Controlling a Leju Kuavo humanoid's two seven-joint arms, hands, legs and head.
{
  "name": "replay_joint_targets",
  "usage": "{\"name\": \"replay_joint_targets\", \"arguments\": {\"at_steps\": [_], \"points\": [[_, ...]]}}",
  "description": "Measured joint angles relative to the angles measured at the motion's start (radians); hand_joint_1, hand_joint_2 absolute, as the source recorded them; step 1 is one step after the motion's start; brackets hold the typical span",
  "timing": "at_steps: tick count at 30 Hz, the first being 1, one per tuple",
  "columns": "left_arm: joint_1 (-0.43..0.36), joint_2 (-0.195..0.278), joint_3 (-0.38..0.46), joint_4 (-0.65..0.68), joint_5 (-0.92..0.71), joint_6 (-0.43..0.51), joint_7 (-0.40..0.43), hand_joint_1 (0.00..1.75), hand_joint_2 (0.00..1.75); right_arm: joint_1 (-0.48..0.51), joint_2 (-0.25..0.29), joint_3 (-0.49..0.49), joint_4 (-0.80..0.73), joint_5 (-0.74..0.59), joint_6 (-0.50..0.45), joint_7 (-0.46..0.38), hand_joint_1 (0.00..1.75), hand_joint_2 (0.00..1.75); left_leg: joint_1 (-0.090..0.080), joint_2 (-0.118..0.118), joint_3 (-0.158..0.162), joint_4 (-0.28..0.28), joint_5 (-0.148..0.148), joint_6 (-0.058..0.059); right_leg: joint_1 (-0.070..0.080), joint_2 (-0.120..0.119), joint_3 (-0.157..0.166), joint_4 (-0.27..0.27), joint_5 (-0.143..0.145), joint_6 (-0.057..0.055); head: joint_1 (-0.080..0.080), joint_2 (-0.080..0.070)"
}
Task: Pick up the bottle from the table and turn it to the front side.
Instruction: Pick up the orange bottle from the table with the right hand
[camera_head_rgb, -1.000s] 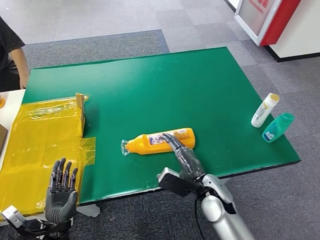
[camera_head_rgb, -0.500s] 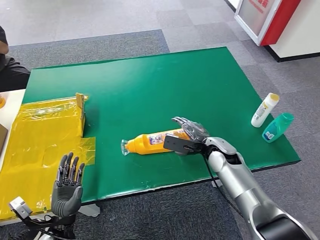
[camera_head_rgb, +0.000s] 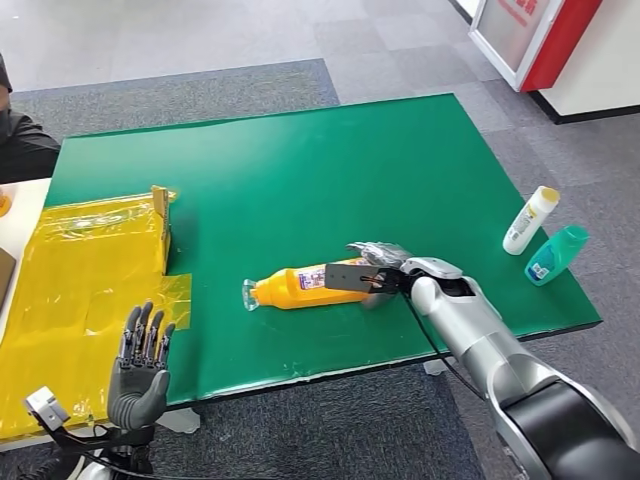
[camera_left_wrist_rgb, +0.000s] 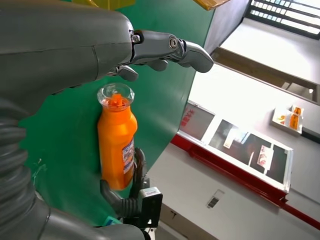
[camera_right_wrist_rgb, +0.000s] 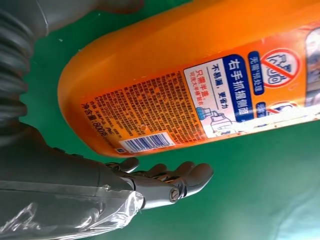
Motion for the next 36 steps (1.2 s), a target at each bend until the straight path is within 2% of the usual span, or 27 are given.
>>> {"name": "replay_joint_targets", "arguments": {"at_steps": [1, 5, 12, 20, 25, 31, 36], "points": [[-0.001, 0.001, -0.001, 0.001, 0.000, 0.000, 0.000, 0.00, 1.75, -0.008, 0.000, 0.006, 0.016, -0.001, 0.001, -0.001, 0.02, 1.75, 0.000, 0.000, 0.000, 0.000, 0.000, 0.000, 0.000, 0.000, 0.000, 0.000, 0.000, 0.000, 0.000, 0.000], [-0.004, 0.005, -0.005, 0.004, 0.000, 0.000, 0.000, 0.00, 1.75, -0.033, 0.007, 0.028, 0.073, -0.001, 0.005, -0.001, 1.74, 1.75, 0.000, 0.000, 0.000, 0.000, 0.000, 0.000, 0.000, 0.000, 0.000, 0.000, 0.000, 0.000, 0.000, 0.000], [-0.012, 0.007, -0.009, 0.011, 0.001, 0.000, 0.000, 0.00, 1.75, -0.066, 0.020, 0.057, 0.138, -0.010, -0.019, -0.013, 1.75, 1.75, 0.000, 0.000, 0.000, 0.000, 0.000, 0.000, 0.000, 0.000, 0.000, 0.000, 0.000, 0.000, 0.000, 0.000], [-0.011, 0.010, -0.008, 0.012, 0.004, 0.005, 0.000, 0.00, 1.75, -0.039, 0.021, 0.062, 0.127, -0.065, -0.092, -0.042, 1.75, 1.75, 0.000, 0.000, 0.000, 0.000, 0.000, 0.000, 0.000, 0.000, 0.000, 0.000, 0.000, 0.000, 0.000, 0.000], [-0.004, 0.014, -0.001, 0.012, 0.032, -0.018, 0.000, 0.00, 1.75, 0.054, 0.014, 0.050, -0.021, -0.169, -0.144, -0.056, 1.75, 1.75, 0.000, 0.000, 0.000, 0.000, -0.001, 0.000, 0.000, 0.000, -0.001, 0.000, -0.001, 0.000, 0.000, 0.000], [0.003, 0.014, 0.008, 0.009, 0.040, -0.031, -0.002, 0.00, 1.75, 0.147, 0.008, 0.028, -0.180, -0.228, -0.169, -0.061, 1.75, 1.75, 0.000, 0.000, 0.000, 0.000, -0.001, 0.000, 0.000, 0.000, 0.000, 0.000, -0.001, 0.000, 0.000, 0.000], [0.024, 0.011, 0.009, -0.046, 0.027, -0.030, 0.001, 0.00, 1.75, 0.270, 0.039, -0.033, -0.343, -0.362, -0.204, -0.104, 1.75, 1.75, 0.000, -0.001, 0.000, 0.000, -0.001, 0.000, 0.000, 0.000, 0.000, 0.000, -0.001, -0.001, 0.000, 0.000]]}}
